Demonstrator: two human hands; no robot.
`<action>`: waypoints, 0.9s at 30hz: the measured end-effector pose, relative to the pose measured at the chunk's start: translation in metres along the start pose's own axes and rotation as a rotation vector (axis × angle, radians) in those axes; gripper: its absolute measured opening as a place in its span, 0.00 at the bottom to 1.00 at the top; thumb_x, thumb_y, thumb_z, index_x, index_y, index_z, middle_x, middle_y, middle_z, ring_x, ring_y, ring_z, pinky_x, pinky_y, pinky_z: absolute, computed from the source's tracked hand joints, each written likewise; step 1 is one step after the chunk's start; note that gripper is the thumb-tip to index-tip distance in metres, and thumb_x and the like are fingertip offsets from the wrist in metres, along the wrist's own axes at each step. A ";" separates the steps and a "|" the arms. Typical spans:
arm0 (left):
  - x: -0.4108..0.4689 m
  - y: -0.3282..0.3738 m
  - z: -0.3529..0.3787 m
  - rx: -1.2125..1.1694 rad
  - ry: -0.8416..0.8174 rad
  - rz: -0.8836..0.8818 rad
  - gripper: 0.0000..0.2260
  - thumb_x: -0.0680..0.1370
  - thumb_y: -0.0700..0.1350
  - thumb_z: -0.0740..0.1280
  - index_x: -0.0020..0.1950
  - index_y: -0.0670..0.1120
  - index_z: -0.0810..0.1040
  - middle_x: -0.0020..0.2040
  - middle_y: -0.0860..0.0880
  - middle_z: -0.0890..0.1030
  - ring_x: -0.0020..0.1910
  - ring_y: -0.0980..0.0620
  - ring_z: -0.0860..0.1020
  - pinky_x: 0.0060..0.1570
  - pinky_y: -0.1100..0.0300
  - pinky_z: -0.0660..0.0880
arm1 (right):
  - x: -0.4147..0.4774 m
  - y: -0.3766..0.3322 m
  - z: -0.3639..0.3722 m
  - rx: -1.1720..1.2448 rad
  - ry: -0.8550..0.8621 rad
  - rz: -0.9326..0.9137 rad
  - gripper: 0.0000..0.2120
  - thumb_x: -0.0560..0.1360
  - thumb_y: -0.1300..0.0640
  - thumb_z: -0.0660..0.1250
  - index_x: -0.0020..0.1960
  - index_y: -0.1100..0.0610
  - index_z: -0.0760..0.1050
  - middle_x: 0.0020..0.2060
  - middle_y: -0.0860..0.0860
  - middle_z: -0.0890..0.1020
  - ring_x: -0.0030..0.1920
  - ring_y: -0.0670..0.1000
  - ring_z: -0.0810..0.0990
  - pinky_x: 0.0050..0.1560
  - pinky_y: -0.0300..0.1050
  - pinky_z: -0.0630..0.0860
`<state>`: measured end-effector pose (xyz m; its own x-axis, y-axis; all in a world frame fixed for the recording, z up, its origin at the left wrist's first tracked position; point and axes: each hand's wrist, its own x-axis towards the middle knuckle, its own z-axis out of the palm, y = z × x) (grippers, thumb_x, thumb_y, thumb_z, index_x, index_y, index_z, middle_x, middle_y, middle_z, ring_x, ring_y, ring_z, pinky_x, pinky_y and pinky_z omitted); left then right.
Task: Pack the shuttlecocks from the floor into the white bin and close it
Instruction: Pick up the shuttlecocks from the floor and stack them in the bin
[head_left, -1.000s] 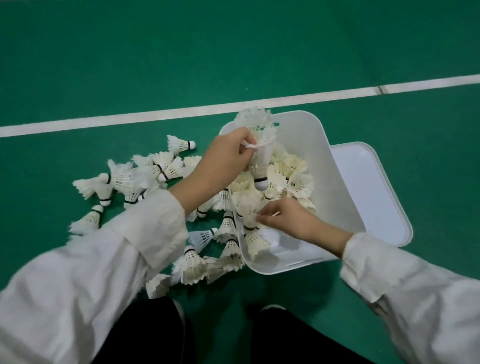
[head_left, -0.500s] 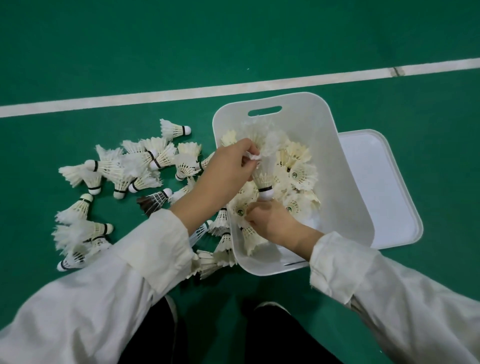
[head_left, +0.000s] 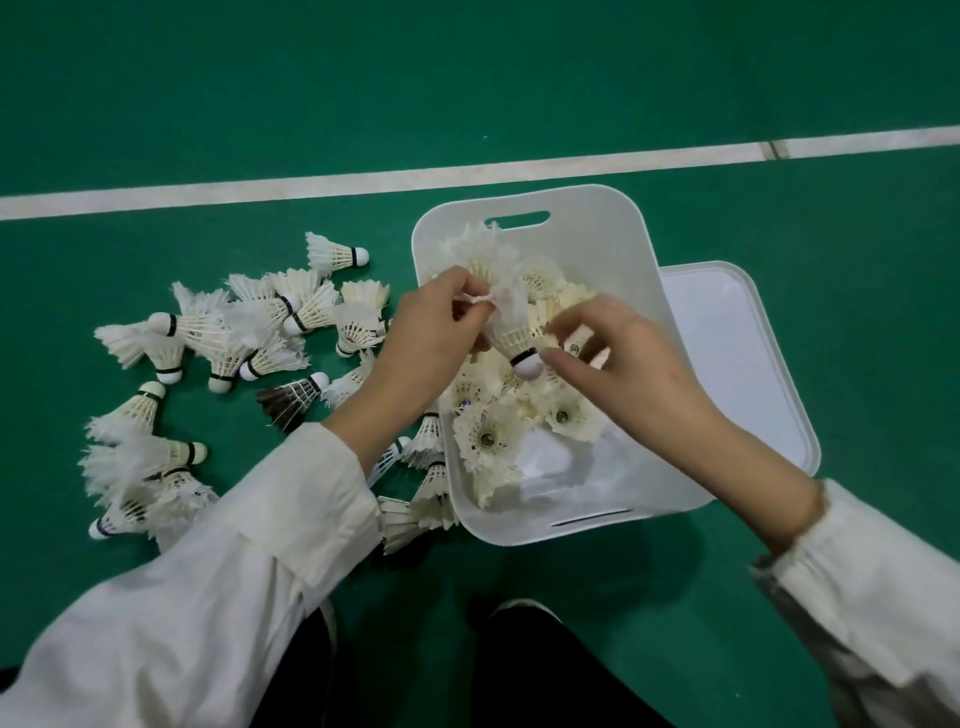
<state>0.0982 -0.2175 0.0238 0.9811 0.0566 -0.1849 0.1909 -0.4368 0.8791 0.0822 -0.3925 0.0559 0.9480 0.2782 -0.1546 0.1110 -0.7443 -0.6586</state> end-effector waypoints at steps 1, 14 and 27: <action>-0.002 0.000 0.003 0.003 -0.011 -0.001 0.03 0.78 0.41 0.63 0.50 0.44 0.75 0.40 0.48 0.81 0.33 0.55 0.81 0.32 0.72 0.75 | 0.004 0.000 0.003 0.031 0.017 -0.018 0.10 0.74 0.52 0.67 0.55 0.50 0.74 0.48 0.41 0.73 0.40 0.41 0.77 0.39 0.33 0.72; -0.012 -0.005 0.009 0.087 0.011 0.035 0.05 0.76 0.48 0.65 0.47 0.49 0.80 0.39 0.52 0.80 0.36 0.55 0.79 0.43 0.54 0.78 | 0.034 0.028 0.024 0.125 -0.160 0.094 0.11 0.70 0.54 0.72 0.51 0.53 0.75 0.43 0.48 0.76 0.37 0.47 0.73 0.42 0.43 0.73; -0.035 -0.021 0.007 0.297 0.063 0.128 0.09 0.75 0.50 0.67 0.48 0.45 0.80 0.47 0.50 0.74 0.46 0.53 0.74 0.50 0.59 0.69 | -0.014 0.070 0.060 -0.331 -0.496 0.016 0.09 0.75 0.59 0.66 0.52 0.60 0.81 0.53 0.53 0.79 0.53 0.53 0.78 0.52 0.37 0.67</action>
<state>0.0592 -0.2168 0.0082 0.9983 0.0355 -0.0460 0.0578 -0.6862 0.7251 0.0590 -0.4123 -0.0322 0.7068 0.4564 -0.5405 0.2603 -0.8782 -0.4012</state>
